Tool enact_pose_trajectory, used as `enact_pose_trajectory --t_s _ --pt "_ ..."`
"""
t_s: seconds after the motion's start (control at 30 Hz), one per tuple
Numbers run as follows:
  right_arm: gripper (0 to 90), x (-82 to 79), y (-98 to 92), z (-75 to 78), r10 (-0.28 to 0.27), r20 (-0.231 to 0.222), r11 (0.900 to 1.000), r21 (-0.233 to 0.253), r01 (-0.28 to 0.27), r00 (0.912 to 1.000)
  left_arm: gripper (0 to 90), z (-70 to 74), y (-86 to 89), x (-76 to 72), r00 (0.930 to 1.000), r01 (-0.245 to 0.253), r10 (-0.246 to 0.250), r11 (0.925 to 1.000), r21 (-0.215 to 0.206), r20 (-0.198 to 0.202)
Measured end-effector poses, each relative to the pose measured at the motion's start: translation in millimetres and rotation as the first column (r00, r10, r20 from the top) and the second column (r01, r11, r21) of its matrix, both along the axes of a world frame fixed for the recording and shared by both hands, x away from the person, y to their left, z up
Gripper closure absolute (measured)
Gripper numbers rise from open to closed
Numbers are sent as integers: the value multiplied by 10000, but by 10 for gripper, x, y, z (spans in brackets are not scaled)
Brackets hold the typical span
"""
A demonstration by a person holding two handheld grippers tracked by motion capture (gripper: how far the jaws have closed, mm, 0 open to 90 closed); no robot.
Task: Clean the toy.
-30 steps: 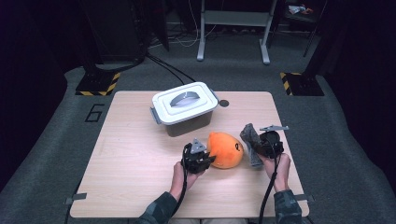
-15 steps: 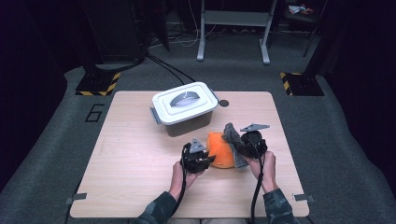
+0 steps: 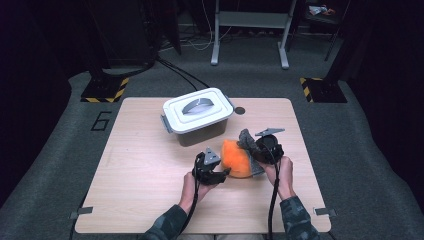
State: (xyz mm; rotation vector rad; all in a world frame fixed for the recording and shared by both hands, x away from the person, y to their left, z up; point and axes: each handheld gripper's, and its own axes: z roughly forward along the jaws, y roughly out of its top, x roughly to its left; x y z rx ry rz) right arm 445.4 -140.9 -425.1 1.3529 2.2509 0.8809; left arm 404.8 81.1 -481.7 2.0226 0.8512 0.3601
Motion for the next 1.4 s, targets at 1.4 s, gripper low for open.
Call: enact_pose_trajectory --t_s 1.4 --pt "751 -46 287 141 497 489 9972 -577 -469 9976 808 28 -74 -57 9984 398 -395 9992 -69 397"
